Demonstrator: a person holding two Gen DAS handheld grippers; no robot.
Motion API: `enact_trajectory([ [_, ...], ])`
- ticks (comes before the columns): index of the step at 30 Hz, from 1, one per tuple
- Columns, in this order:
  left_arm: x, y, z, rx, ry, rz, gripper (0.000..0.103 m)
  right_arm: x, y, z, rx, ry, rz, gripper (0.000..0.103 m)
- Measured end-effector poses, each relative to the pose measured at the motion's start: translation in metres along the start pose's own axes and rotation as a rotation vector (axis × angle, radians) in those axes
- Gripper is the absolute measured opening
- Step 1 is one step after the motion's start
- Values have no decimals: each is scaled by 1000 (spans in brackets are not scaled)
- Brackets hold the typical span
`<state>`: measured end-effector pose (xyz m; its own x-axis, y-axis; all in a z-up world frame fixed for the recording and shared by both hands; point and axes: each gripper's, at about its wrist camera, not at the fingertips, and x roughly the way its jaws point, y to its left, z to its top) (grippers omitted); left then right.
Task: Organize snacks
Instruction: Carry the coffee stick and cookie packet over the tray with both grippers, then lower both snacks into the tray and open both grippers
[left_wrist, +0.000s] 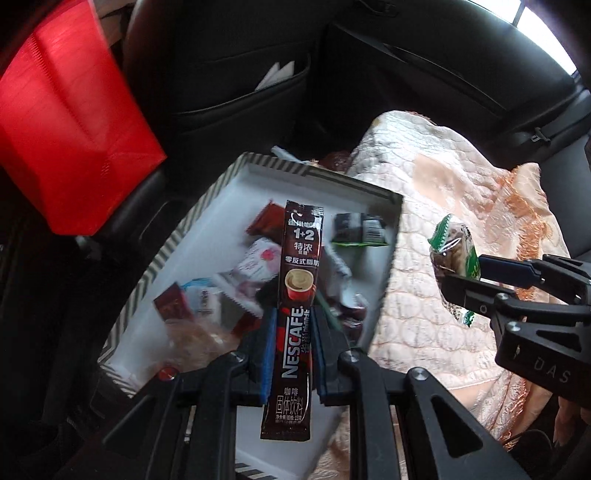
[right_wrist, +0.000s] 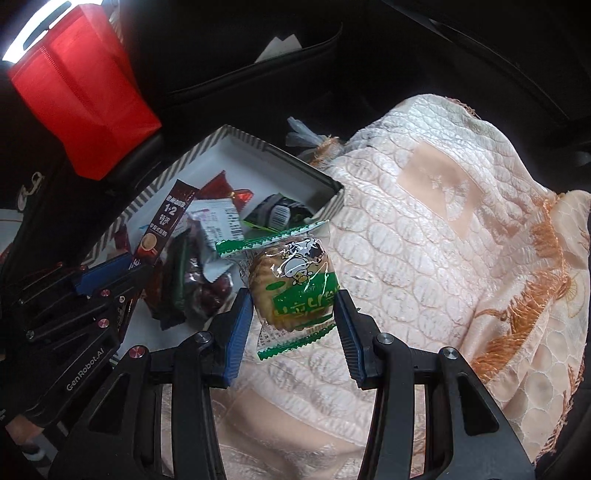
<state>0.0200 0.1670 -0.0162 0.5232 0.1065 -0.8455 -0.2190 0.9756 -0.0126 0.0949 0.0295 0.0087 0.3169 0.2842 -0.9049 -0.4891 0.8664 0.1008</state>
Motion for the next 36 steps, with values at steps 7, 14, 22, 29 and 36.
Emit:
enact_trajectory([
  [7, 6, 32, -6, -59, 14, 37, 20, 12, 37, 12, -60, 13, 35, 44],
  [14, 21, 46, -12, -102, 43, 59, 21, 40, 64, 27, -74, 51, 65, 44],
  [22, 31, 58, -13, -150, 44, 79, 28, 66, 84, 40, -93, 63, 39, 44],
  [29, 30, 63, -15, -178, 34, 96, 62, 69, 83, 41, -79, 32, 88, 50],
  [36, 24, 63, -16, -181, 11, 116, 75, 51, 82, 33, -70, -29, 81, 50],
])
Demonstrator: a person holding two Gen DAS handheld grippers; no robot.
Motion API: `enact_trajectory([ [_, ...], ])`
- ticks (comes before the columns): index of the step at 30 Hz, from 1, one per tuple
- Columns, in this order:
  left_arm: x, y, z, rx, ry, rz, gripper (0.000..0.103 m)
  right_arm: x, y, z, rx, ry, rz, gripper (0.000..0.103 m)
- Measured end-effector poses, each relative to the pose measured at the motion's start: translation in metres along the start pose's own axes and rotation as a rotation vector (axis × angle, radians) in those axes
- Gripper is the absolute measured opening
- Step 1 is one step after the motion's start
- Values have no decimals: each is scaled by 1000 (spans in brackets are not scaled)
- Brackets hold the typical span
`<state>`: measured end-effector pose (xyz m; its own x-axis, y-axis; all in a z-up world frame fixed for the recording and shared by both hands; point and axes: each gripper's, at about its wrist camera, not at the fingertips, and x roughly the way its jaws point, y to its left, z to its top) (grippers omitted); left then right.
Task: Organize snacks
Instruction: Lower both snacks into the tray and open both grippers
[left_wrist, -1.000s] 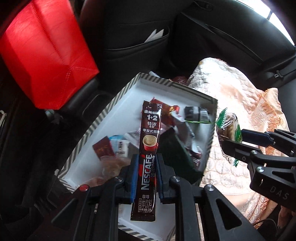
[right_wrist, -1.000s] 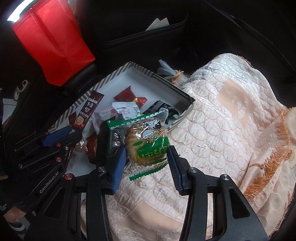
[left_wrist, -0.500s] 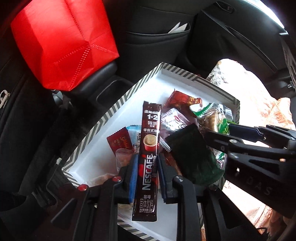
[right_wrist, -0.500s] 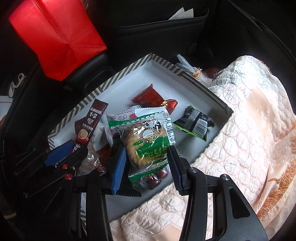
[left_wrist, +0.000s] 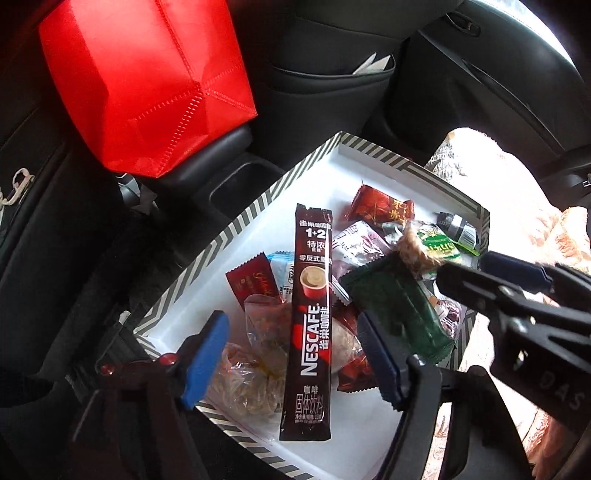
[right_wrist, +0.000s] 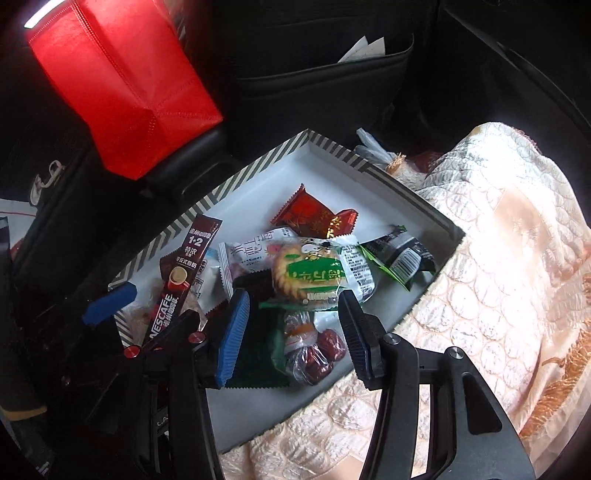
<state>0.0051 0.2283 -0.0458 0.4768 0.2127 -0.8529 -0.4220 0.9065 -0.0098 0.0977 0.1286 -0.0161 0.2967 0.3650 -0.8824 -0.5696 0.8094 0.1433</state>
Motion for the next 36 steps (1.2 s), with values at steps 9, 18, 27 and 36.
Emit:
enact_trajectory([
  [9, -16, -7, -13, 3, -43, 16, 91, -32, -10, -32, 40, -97, -92, 50],
  [18, -31, -13, -31, 10, -69, 14, 93, -44, -25, -67, 123, -152, -156, 50],
  [27, -36, -13, -34, 19, -81, 0, 93, -42, -24, -77, 140, -143, -159, 50],
  [36, -38, -17, -34, 36, -90, -7, 93, -43, -26, -76, 141, -134, -158, 50],
])
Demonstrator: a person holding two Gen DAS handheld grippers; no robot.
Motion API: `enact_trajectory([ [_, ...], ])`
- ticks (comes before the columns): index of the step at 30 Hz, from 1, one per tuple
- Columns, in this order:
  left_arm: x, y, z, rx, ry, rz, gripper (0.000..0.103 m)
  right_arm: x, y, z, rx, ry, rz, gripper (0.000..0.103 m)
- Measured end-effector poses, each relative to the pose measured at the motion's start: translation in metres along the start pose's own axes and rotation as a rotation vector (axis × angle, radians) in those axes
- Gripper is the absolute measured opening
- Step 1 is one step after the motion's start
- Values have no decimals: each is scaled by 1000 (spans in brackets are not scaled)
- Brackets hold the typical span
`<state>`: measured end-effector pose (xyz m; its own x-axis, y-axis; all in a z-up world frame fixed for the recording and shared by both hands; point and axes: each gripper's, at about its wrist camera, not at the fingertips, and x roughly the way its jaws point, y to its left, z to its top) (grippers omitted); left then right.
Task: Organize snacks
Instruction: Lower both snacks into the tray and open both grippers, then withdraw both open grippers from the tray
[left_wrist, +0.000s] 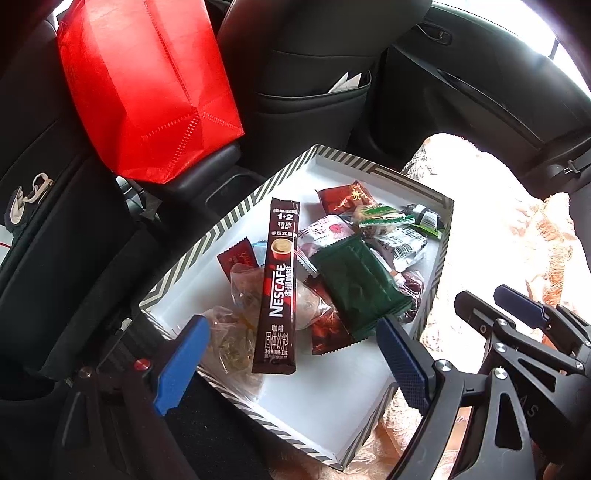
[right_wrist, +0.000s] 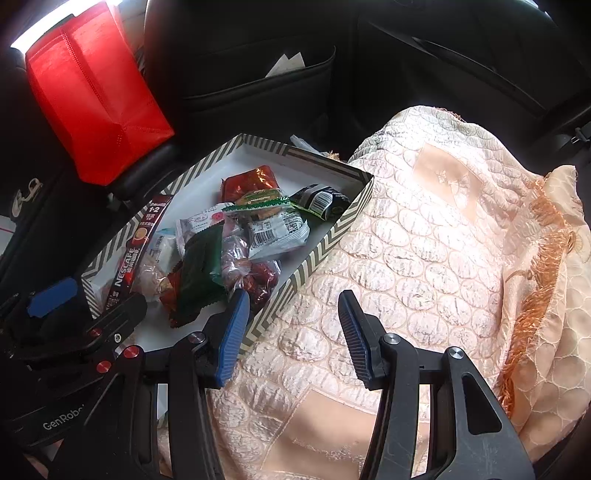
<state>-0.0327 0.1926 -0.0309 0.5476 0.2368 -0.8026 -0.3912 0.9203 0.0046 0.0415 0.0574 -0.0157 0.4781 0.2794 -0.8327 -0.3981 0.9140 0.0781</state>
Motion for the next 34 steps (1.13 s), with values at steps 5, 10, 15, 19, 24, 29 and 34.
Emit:
enact_trajectory([
  [5, 0, 0, 0, 1, 1, -1, 93, 0, -1, 1, -3, 2, -4, 50],
  [10, 0, -1, 0, 5, 4, 2, 93, 1, -2, 1, -3, 9, -2, 50],
  [15, 1, 0, 0, 3, 5, 2, 93, 1, -1, 1, -5, 13, -1, 50],
  [19, 2, 1, 0, 2, 7, 1, 93, 2, -1, 0, -5, 15, -1, 50],
  [24, 1, 0, -1, 1, -2, -3, 93, 3, 0, 0, -7, 19, -1, 50],
  [29, 1, 1, -2, 2, -10, -9, 93, 5, 1, -2, -6, 30, 3, 50],
  [34, 1, -2, -2, 10, -9, -16, 93, 5, -1, -3, 0, 36, 5, 50],
])
